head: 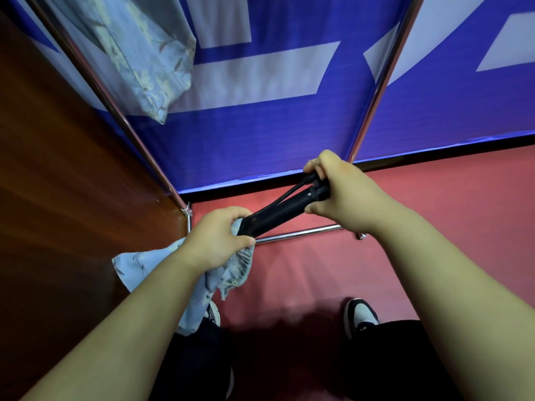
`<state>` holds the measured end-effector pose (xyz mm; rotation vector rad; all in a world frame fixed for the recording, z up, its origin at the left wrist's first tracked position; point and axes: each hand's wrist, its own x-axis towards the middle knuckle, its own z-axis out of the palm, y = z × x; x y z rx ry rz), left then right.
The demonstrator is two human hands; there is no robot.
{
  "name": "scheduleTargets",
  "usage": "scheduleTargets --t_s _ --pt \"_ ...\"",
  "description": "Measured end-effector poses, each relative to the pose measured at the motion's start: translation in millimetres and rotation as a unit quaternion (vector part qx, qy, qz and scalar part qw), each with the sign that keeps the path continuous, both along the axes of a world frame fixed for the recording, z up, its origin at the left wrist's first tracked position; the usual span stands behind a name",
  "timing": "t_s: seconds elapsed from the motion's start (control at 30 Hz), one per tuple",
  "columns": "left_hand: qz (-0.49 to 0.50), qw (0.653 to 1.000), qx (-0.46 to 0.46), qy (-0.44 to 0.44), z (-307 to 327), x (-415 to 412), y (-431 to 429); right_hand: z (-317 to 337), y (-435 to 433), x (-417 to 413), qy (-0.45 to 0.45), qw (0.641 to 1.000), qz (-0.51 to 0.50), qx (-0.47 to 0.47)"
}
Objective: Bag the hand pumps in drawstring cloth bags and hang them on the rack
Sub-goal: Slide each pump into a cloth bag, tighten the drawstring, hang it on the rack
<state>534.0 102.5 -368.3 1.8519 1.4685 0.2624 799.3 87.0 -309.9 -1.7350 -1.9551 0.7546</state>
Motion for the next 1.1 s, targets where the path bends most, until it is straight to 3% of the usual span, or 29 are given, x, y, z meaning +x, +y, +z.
scheduleTargets --t_s 0.2,0.33,0.5,0.9,1.1 --pt "0.005 0.998 0.029 -0.051 -1 20 -8 2 -3 -21 0.034 0.997 0.033 0.054" --pt "0.019 0.988 0.039 -0.151 12 19 -4 17 0 -25 0.249 0.966 -0.006 0.067" --pt "0.058 0.976 0.035 -0.208 25 18 -1 17 1 -32 0.341 0.938 -0.009 0.065" --pt "0.088 0.952 0.001 -0.294 21 35 -9 11 4 -34 0.385 0.922 -0.008 0.037" --pt "0.112 0.924 0.036 -0.364 45 15 3 -9 -1 -35 0.323 0.946 -0.019 0.004"
